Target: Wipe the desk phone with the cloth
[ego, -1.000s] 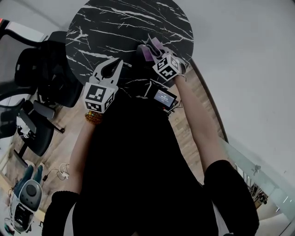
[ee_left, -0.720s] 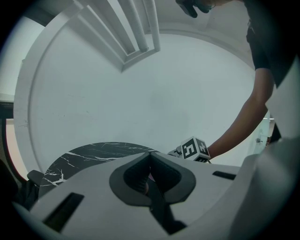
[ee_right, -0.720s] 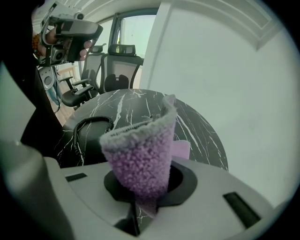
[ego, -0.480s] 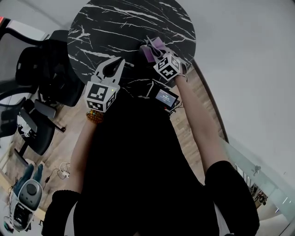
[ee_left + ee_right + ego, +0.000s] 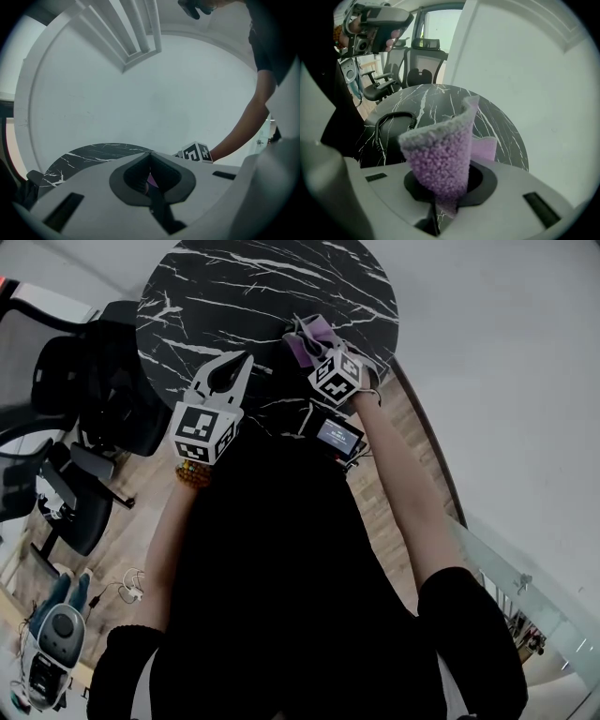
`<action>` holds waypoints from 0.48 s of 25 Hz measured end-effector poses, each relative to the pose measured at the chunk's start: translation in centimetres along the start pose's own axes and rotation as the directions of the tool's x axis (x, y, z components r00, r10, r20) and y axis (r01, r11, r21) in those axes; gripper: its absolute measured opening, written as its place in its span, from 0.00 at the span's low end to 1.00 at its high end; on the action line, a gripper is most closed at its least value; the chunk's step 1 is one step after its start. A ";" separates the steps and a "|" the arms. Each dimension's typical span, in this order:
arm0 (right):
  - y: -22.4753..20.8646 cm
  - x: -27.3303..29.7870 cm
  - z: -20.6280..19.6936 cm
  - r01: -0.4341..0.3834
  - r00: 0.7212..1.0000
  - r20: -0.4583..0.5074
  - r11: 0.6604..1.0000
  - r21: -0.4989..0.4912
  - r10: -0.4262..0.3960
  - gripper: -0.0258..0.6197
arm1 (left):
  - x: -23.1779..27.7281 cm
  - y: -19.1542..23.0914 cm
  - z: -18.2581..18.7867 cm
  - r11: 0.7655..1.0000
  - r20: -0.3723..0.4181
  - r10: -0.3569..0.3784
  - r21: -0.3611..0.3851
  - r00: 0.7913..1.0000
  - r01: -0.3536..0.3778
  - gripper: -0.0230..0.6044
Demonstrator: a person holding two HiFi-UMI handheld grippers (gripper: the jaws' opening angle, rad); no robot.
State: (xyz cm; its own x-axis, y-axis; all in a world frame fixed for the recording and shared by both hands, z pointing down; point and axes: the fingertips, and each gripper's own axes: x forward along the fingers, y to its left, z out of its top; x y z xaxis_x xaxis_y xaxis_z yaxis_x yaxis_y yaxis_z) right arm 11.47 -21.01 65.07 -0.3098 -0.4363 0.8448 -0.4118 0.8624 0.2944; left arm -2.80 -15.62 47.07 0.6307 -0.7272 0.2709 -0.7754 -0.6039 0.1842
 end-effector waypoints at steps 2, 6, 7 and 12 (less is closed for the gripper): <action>0.2 0.1 -0.1 -0.011 1.000 -0.003 1.000 -0.010 0.010 0.14 | 0.1 0.0 0.1 1.000 0.002 -0.001 0.003 1.000 0.001 0.06; 0.6 0.1 -0.1 -0.019 1.000 -0.003 1.000 -0.003 0.019 0.14 | 0.0 0.0 0.0 1.000 -0.002 -0.002 0.004 1.000 0.002 0.06; 0.7 0.1 -0.2 -0.020 1.000 -0.003 1.000 -0.002 0.020 0.14 | -0.1 -0.1 0.0 1.000 0.000 -0.002 0.002 1.000 0.002 0.06; 1.0 0.1 -0.3 -0.026 1.000 -0.006 1.000 -0.001 0.026 0.14 | -0.2 -0.2 0.2 1.000 0.006 -0.003 -0.004 1.000 0.003 0.06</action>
State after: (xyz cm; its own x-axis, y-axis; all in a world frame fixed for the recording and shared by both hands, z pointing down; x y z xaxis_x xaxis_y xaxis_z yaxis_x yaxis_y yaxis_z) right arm 11.30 -20.11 65.57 -0.3151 -0.4121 0.8549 -0.4027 0.8738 0.2727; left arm -2.80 -15.44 46.83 0.6329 -0.7276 0.2648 -0.7739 -0.6044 0.1890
